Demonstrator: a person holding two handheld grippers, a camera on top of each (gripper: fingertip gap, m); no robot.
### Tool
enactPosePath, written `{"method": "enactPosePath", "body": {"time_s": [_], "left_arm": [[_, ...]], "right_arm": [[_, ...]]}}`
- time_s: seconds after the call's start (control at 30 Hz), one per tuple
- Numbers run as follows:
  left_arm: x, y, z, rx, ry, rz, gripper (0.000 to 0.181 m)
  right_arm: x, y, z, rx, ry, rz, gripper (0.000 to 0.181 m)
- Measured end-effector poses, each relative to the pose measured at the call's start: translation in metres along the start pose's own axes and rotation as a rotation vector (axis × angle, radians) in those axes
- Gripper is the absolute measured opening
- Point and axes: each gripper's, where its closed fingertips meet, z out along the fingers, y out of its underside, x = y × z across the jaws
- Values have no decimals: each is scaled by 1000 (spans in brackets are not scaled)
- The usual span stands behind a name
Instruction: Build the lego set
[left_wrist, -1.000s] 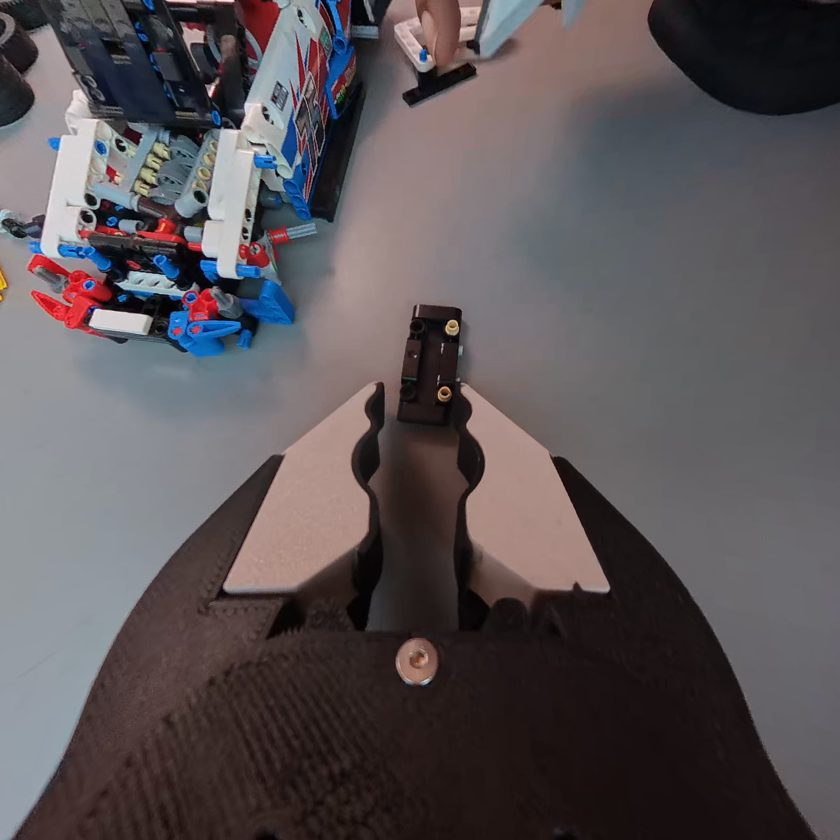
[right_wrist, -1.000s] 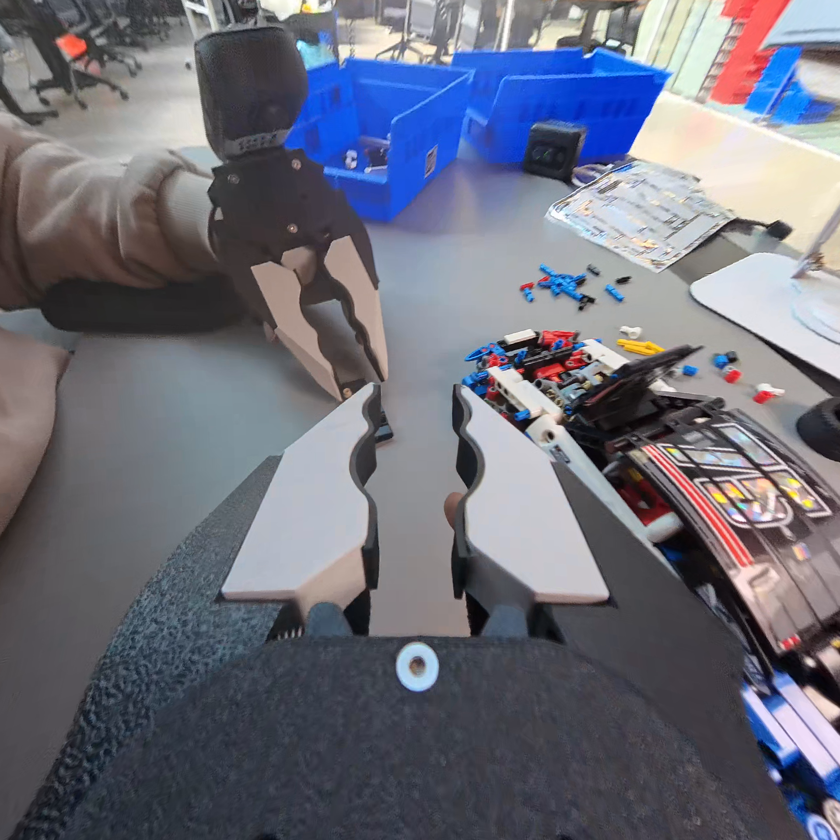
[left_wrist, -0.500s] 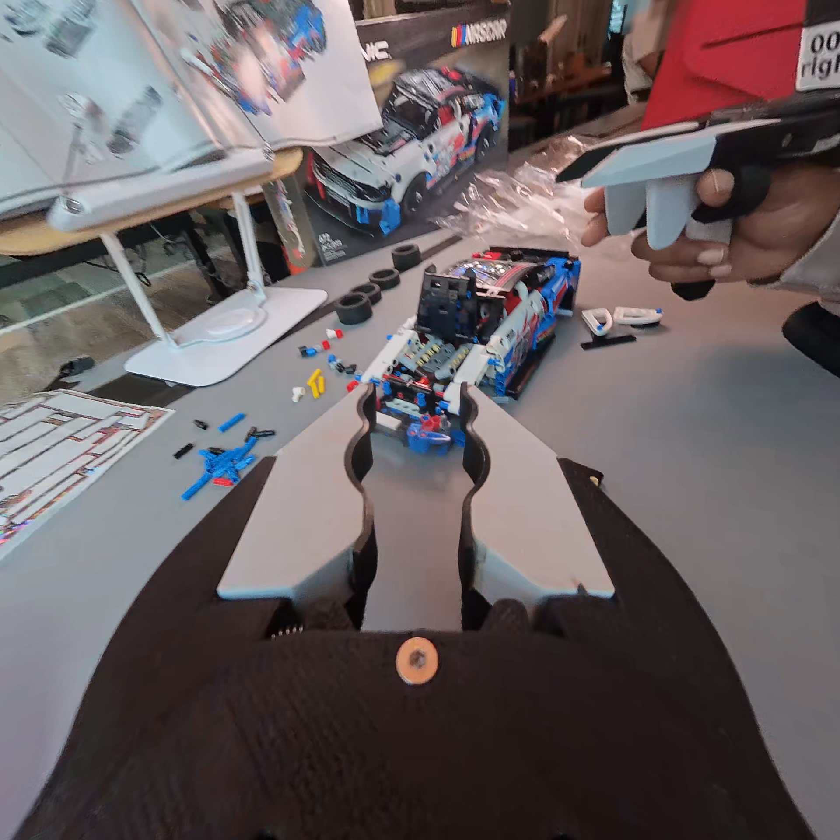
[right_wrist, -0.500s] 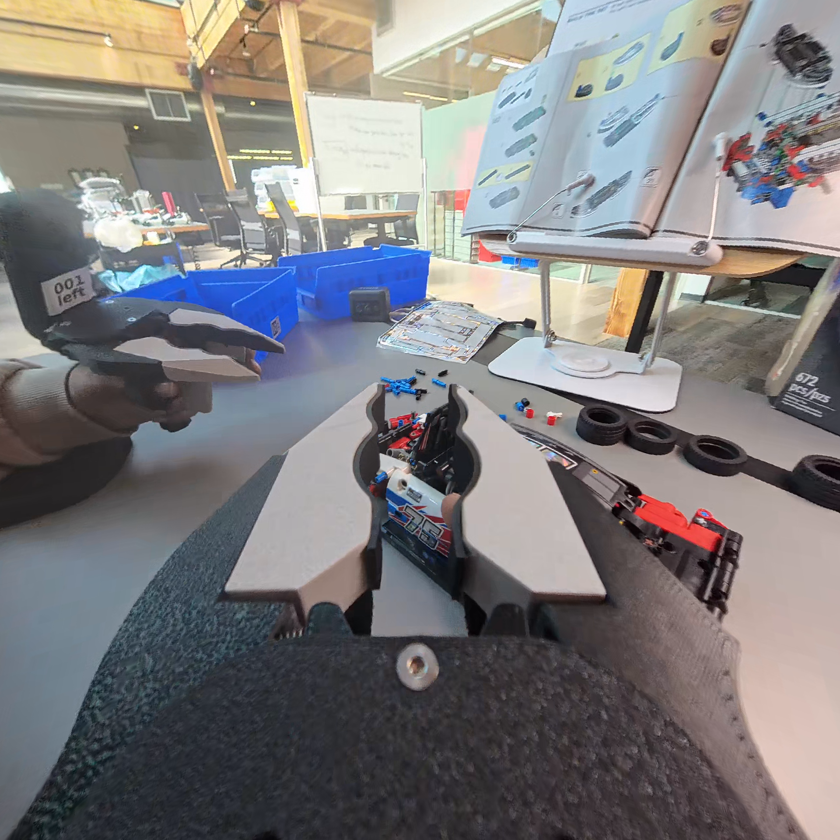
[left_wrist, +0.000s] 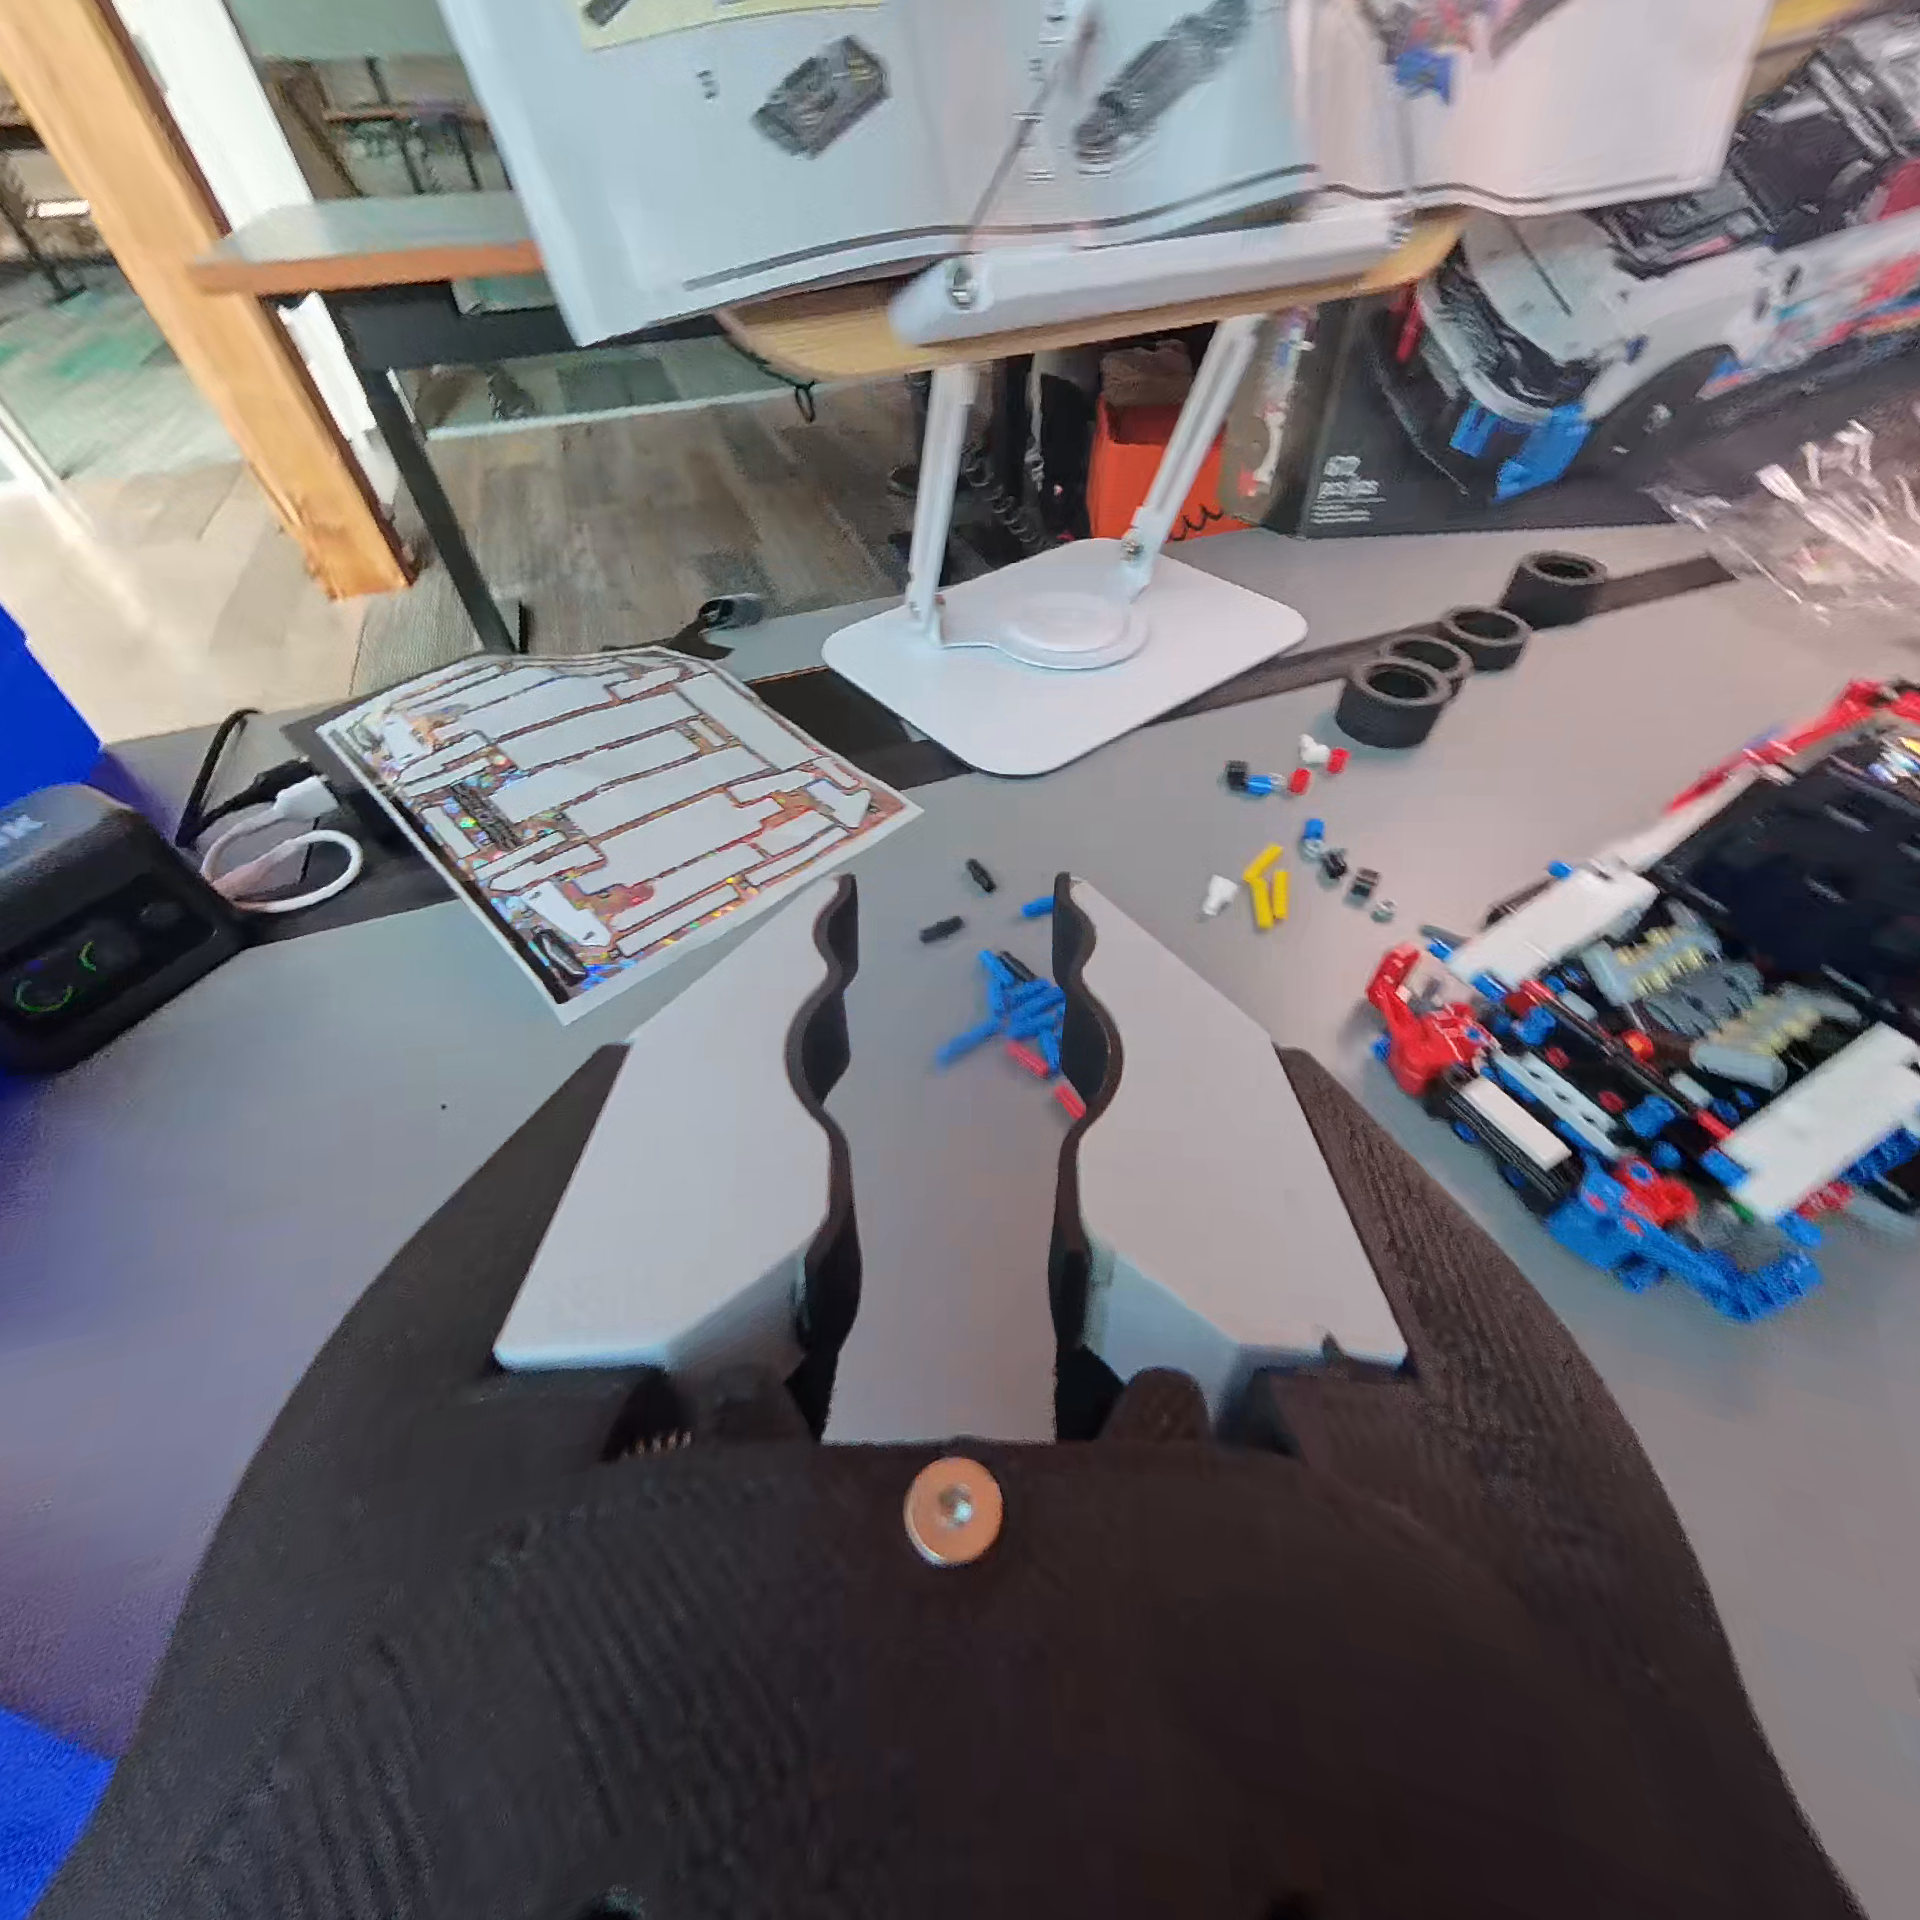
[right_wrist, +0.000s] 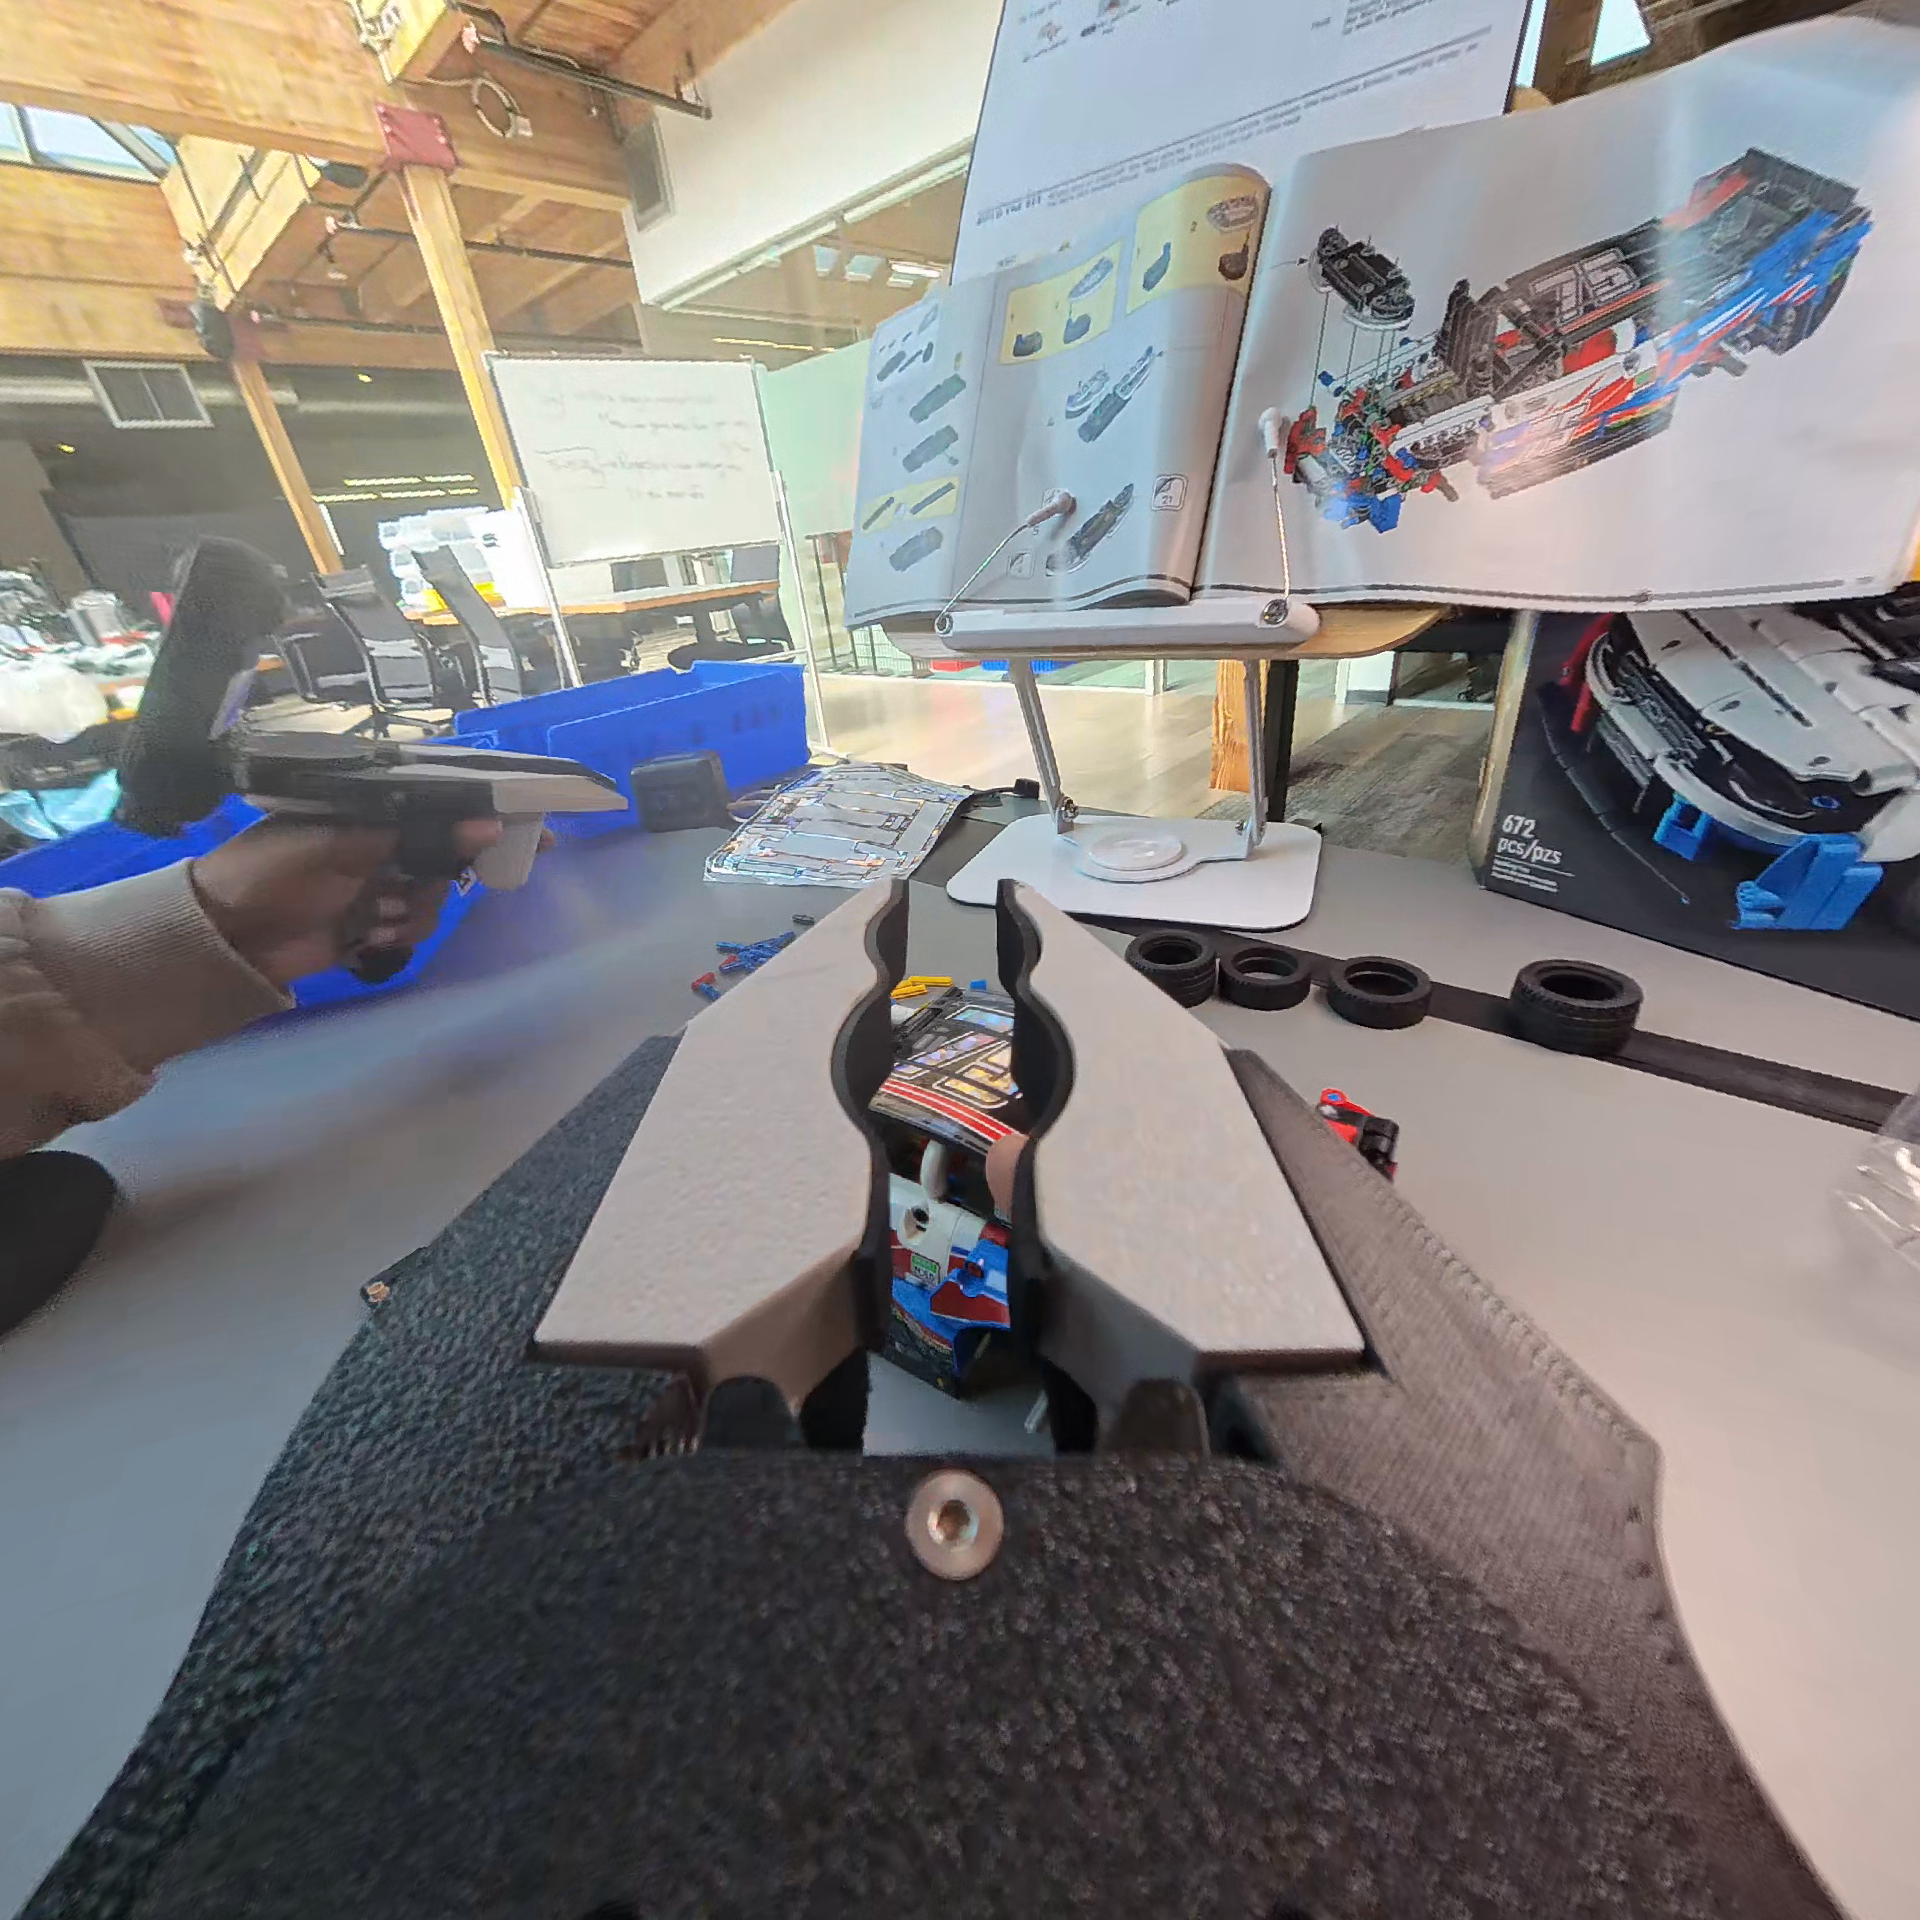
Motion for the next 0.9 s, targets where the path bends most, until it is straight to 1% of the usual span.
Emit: {"method": "enactPosePath", "body": {"time_s": [0.13,0.2,0.23,0.3,0.37,0.4,0.47,0.53,0.57,0.6,0.63,0.7,0.77,0.83,0.9], "left_arm": [[-46,8,50,-91,-38,-337,51],[-71,16,71,-116,-90,-449,57],[-85,22,79,-128,-131,-475,60],[-109,33,90,-158,-211,-499,65],[-122,43,98,-198,-245,-518,69],[-125,46,101,-213,-248,-524,70],[-129,51,107,-242,-257,-520,70],[-130,57,112,-277,-260,-511,64],[-131,61,115,-294,-260,-508,61],[-132,63,116,-300,-264,-498,54],[-133,63,117,-301,-268,-482,46],[-133,64,120,-313,-265,-458,34],[-128,66,123,-324,-240,-446,8],[-124,65,122,-315,-225,-449,0],[-118,61,119,-286,-203,-448,0]], "right_arm": [[15,-13,-12,11,66,-88,12],[29,-12,-19,-28,114,-121,11],[35,-8,-23,-79,120,-133,11],[37,8,-32,-216,82,-177,13],[36,28,-43,-355,35,-225,15],[33,39,-48,-417,-2,-252,15],[15,65,-61,-552,-146,-271,14],[-9,97,-78,-728,-303,-262,13],[-19,111,-85,-803,-351,-276,13],[-26,123,-89,-867,-380,-293,13],[-30,133,-91,-922,-388,-306,13],[-26,145,-89,-991,-345,-327,13],[-26,152,-88,-1023,-339,-314,13],[-19,156,-85,-1035,-295,-315,14],[-16,154,-82,-1027,-272,-297,15]]}}
